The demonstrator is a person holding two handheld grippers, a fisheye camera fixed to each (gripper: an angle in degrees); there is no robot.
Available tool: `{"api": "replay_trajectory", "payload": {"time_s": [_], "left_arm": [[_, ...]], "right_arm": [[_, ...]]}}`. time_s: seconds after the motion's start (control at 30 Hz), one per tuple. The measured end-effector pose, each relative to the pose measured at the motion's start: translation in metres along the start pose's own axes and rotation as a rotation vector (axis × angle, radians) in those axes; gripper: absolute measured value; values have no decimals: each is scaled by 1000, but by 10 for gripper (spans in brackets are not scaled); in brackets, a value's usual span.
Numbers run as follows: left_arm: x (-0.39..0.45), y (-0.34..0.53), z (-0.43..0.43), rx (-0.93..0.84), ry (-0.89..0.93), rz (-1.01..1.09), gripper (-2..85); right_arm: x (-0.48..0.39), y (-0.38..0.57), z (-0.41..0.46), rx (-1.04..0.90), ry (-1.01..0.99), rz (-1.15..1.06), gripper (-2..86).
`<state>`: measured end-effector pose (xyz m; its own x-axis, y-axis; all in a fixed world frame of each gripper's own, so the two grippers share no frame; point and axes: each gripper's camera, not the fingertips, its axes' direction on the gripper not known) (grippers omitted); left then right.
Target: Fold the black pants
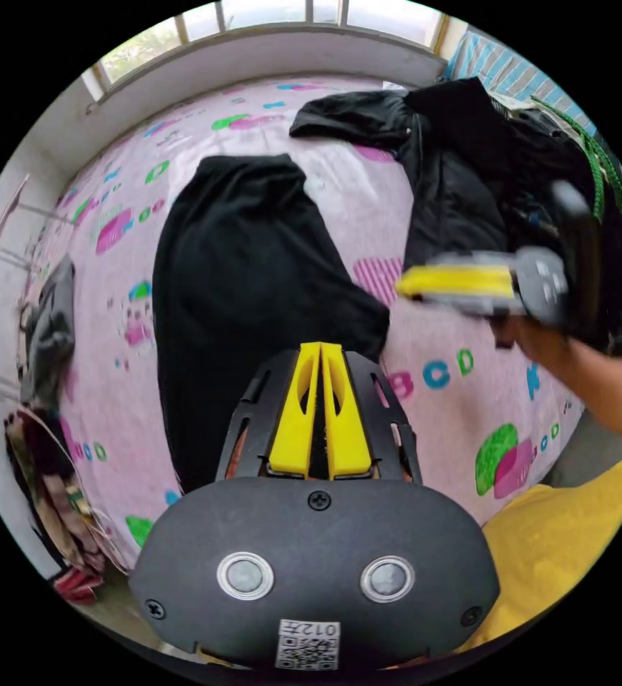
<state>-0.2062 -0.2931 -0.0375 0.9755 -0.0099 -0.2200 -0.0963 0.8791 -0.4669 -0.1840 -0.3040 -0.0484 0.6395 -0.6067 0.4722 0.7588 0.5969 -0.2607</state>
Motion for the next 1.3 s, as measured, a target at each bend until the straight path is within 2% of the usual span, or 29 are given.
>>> {"api": "replay_trajectory", "payload": {"time_s": [0.17, 0.3, 0.4, 0.5, 0.77, 0.87, 0.97, 1.03, 1.13, 1.23, 1.3], "left_arm": [[2, 61, 14, -1, 18, -53, 3], [-9, 83, 45, -97, 108, -70, 3], [-10, 104, 52, -74, 107, -67, 3], [-11, 120, 55, -72, 97, -49, 3], [-3, 167, 64, -48, 6, 24, 3], [-7, 187, 69, -38, 22, 9, 4], [-13, 206, 75, -27, 44, 9, 4], [-16, 222, 80, -22, 56, 5, 4], [-19, 243, 86, -14, 56, 7, 3], [-24, 263, 94, -11, 76, -2, 3], [-28, 275, 98, -18, 96, -13, 2]], "right_arm": [[51, -68, 10, 13, -15, 114, 0], [86, -126, 20, 32, -51, 235, -1], [104, -160, 35, -11, 14, 286, -1], [116, -190, 57, -136, 92, 269, 0], [134, -238, 65, -240, 46, 212, -1], [127, -234, 43, -187, 45, 205, 0], [98, -204, 12, -107, -72, 117, 0], [73, -180, 3, -122, -147, 51, 0], [34, -144, 3, -209, -215, -9, 0], [12, -123, 9, -265, -185, -16, 0], [9, -118, 25, -375, -100, -21, 0]]}}
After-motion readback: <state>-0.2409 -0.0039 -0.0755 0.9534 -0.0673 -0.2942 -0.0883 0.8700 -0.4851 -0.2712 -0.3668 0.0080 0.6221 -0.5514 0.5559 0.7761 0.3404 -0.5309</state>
